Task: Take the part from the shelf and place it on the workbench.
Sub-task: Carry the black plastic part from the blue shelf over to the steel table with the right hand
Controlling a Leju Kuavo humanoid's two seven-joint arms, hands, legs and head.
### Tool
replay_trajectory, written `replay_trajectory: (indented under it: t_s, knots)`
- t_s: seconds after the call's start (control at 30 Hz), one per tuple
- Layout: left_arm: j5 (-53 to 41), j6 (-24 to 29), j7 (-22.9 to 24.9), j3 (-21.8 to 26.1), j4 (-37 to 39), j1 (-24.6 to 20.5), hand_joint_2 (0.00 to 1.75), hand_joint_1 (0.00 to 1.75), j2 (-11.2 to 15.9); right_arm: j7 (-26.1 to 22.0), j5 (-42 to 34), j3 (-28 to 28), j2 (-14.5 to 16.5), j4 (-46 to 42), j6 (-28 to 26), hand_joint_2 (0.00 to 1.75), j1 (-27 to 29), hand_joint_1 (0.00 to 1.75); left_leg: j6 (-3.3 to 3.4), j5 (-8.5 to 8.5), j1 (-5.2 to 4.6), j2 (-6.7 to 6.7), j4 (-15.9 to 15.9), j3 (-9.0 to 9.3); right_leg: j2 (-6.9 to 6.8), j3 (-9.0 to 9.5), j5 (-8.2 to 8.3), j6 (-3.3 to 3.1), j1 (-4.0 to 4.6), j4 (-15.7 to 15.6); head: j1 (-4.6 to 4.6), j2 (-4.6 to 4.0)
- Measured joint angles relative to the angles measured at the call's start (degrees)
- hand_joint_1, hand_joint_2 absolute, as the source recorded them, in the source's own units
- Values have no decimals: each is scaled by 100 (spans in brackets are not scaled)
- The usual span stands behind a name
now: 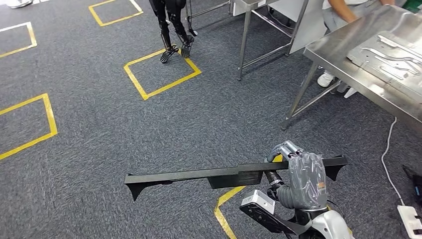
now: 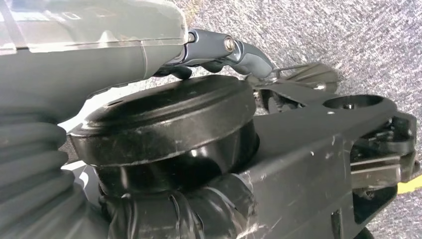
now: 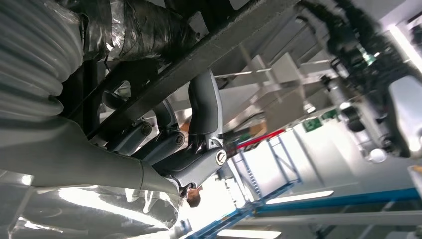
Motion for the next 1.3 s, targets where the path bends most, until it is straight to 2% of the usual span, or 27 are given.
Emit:
replay_trajectory:
  t_s: [0.03,0.07,0.1,0.17,0.23,0.3,0.37,0.43,0.47,0.5,0.53,0.6,0.67,0.73,0.8,0.83,0.9,0.93,0.97,1.0,1.03,1.1,1.17,1.2,1.23,1.27,1.3]
  knots:
    - [-1,-1,5,0,0,-2,175,0,0,-3,-4,0,0,0,-1,175,0,175,26,235,0,-57,-337,125,92,0,-4,2,1,14,0,0]
    - [-3,-3,10,0,0,-1,175,0,1,-7,-5,0,0,1,-1,175,1,175,58,413,5,-185,-701,269,172,-4,-7,8,1,26,2,0]
    - [-6,-4,13,0,0,1,175,0,1,-10,-5,0,0,3,0,175,-1,175,82,522,12,-310,-1026,400,251,-20,-9,23,2,41,4,0]
    - [-12,-7,18,0,0,0,175,0,1,-14,-6,-2,0,9,1,175,5,175,119,542,8,-455,-1309,525,384,-64,12,87,-18,40,4,0]
    - [-13,-9,19,0,-1,-10,175,0,-6,-14,-7,-7,-1,14,2,175,26,175,165,569,9,-343,-1381,565,491,-95,45,169,-43,15,1,0]
    - [-10,-4,15,0,-2,-13,175,0,-15,-14,-10,-22,-6,16,2,175,40,175,240,619,34,-199,-1472,612,286,-177,-59,224,-22,161,25,0]
    - [-10,1,14,0,-2,0,175,0,-18,-14,-31,-43,-11,23,0,175,41,175,285,636,36,-54,-1512,637,-86,-446,-372,266,-11,731,58,0]
    - [-9,2,19,0,-2,15,175,0,-17,-15,-61,-52,-13,43,-2,175,50,175,290,622,30,91,-1507,636,-248,-749,-615,304,-43,1369,68,0]
    - [-9,2,23,0,-2,17,175,0,-17,-17,-73,-53,-13,54,-3,175,57,175,284,611,31,162,-1503,638,-286,-793,-602,318,-60,1467,69,0]
    - [-8,2,27,0,-2,17,175,0,-17,-20,-82,-54,-13,63,-3,175,59,175,272,598,34,233,-1496,644,-318,-724,-489,327,-75,1344,69,0]
    - [-9,3,32,0,-2,17,175,0,-17,-22,-87,-56,-13,68,-3,175,59,175,253,580,37,298,-1488,656,-383,-546,-306,332,-85,1019,69,0]
    - [-12,18,49,0,-2,16,175,0,-15,-25,-91,-63,-13,71,-5,175,55,175,194,530,19,414,-1458,683,-634,-155,-51,318,-61,285,67,0]
    - [-15,45,88,0,-2,15,175,0,-13,-26,-93,-71,-13,74,-8,175,47,175,127,491,-16,510,-1439,706,-745,-12,-18,264,-11,6,55,0]
    - [-16,61,139,0,-2,9,175,0,-11,-30,-93,-76,-13,75,-9,175,46,175,68,464,-27,613,-1445,736,-606,-25,-13,196,1,17,46,0]
    - [-25,66,181,-1,-2,-1,175,0,-10,-39,-79,-79,-13,63,-6,175,33,175,8,336,-4,491,-1305,706,-475,-17,0,126,-24,-3,31,0]
    - [-29,67,193,-1,-2,-4,175,0,-9,-44,-66,-82,-13,56,-4,175,12,175,-14,196,8,352,-1083,611,-413,-9,9,91,-39,-14,17,0]
    - [-34,67,199,-2,-2,-6,175,0,-9,-48,-37,-89,-13,46,1,175,-32,175,-29,-154,18,86,-342,256,-292,-11,15,39,-37,-16,-6,0]
    - [-33,68,200,-2,-2,-8,175,0,-9,-48,-28,-92,-13,46,3,175,-43,175,-29,-260,17,41,4,78,-219,-11,15,30,-26,-12,-9,0]
    - [-28,68,200,-2,-2,-13,175,0,-9,-48,-19,-95,-13,45,4,175,-48,175,-21,-264,17,23,193,-34,-136,-11,15,25,-15,-5,-8,0]
    - [-22,70,200,-2,-2,-18,175,0,-9,-45,-8,-100,-13,42,4,175,-50,175,-3,-155,16,12,165,-47,-48,-10,14,23,-4,3,-8,0]
    - [-16,73,200,-2,-2,-22,175,0,-9,-37,8,-112,-13,32,5,175,-52,175,28,48,14,-23,-81,41,44,-8,14,23,4,12,-9,0]
    - [-3,84,200,-2,-2,-19,175,0,-7,-4,42,-166,-13,-15,10,175,-66,175,123,437,16,-278,-828,333,208,-19,15,36,18,29,-3,0]
    - [4,94,200,-3,-2,-15,175,0,-5,31,55,-254,-16,-84,30,175,-101,175,181,553,9,-520,-1270,515,355,-66,32,89,-4,39,-3,0]
    - [5,97,200,-3,-2,-15,175,0,-5,42,56,-302,-19,-117,39,175,-115,175,194,537,0,-543,-1318,540,429,-92,50,135,-26,29,-10,0]
    - [7,98,200,-3,-2,-20,175,0,-7,50,56,-341,-24,-145,47,175,-123,175,204,550,-7,-481,-1360,565,504,-108,72,182,-45,9,-20,0]
    - [8,98,200,-3,-3,-23,175,0,-9,55,57,-377,-33,-173,51,175,-118,175,227,578,-3,-404,-1403,587,500,-124,81,219,-54,5,-24,0]
    - [9,98,200,-3,-3,-24,175,0,-12,56,57,-409,-46,-196,55,175,-122,175,259,606,12,-324,-1455,616,391,-155,42,249,-41,57,-12,0]
